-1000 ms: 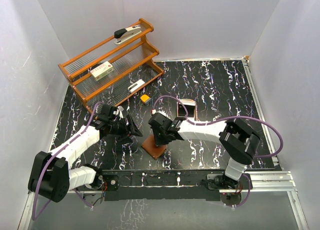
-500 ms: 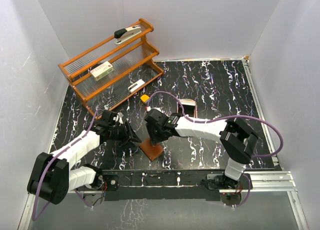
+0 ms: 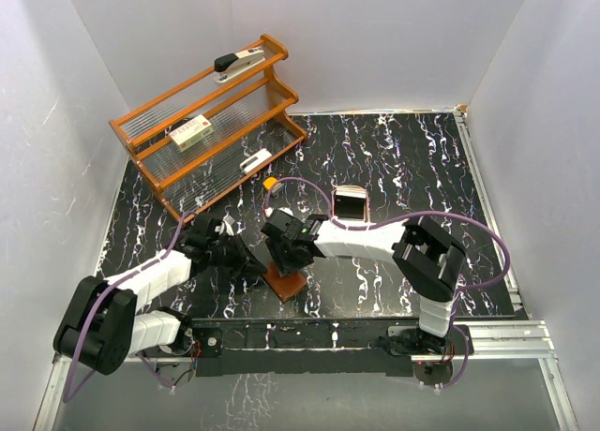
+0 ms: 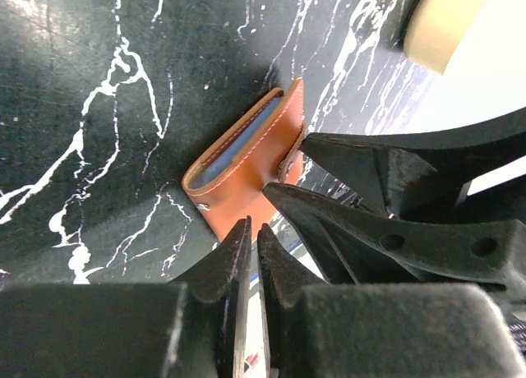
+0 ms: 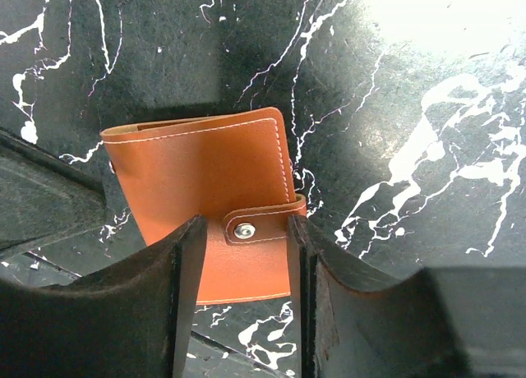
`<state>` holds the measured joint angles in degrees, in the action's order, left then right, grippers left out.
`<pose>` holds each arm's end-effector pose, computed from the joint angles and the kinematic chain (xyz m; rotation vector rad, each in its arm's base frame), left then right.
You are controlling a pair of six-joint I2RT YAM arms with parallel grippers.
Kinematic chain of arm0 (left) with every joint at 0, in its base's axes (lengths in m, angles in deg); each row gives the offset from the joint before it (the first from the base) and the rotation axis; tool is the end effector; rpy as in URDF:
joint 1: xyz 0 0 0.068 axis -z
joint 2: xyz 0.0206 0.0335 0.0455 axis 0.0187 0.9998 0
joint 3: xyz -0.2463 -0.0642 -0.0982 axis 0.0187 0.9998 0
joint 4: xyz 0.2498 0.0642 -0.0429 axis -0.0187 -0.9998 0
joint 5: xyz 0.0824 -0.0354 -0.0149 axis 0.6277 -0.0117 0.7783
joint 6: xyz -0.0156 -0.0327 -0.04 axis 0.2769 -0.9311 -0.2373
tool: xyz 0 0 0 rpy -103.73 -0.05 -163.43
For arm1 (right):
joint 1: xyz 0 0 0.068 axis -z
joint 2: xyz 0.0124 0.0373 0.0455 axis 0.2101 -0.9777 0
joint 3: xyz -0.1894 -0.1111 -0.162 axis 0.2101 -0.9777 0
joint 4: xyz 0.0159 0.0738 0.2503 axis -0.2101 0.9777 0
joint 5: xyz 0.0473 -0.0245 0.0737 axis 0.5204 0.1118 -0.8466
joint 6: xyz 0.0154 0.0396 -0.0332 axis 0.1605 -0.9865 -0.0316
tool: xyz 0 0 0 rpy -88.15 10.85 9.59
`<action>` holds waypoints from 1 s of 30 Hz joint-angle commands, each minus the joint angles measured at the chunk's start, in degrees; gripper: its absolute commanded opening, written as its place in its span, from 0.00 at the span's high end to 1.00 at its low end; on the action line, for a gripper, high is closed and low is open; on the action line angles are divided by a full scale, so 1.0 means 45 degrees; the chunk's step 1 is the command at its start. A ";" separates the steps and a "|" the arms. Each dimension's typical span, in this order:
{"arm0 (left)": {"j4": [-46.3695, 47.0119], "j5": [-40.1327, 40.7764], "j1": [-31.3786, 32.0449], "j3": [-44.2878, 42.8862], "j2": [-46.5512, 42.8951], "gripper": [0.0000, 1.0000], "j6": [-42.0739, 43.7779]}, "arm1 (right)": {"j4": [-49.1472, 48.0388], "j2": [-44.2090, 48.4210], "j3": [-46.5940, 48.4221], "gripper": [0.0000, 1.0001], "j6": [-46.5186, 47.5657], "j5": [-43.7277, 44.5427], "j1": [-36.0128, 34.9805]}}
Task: Put the credit cards into the card holder
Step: Open the card holder at the center of the board.
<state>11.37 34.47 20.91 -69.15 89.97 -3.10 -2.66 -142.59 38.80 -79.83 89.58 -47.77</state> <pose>0.1853 -0.0958 0.1525 -0.4968 2.6257 -1.2541 0.1833 0.3123 0.1768 -0.6503 2.7569 0.3292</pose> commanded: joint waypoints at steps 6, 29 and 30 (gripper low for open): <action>0.0830 0.0130 0.0162 0.0447 0.0895 0.95 -0.0068 | 0.0658 -0.0335 0.0681 0.58 0.0335 0.1251 -0.0364; -0.0111 0.1791 0.0234 0.0590 0.2714 0.94 0.1418 | 0.1397 0.0504 0.0454 1.00 0.0280 0.3228 -0.0457; -0.0131 0.1813 0.0233 0.0575 0.2700 0.94 0.1432 | 0.1367 0.0604 0.0410 1.00 0.0277 0.3251 -0.0456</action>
<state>17.69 35.28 21.61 -68.30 100.06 -0.02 0.75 -142.74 40.07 -78.78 99.26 -50.33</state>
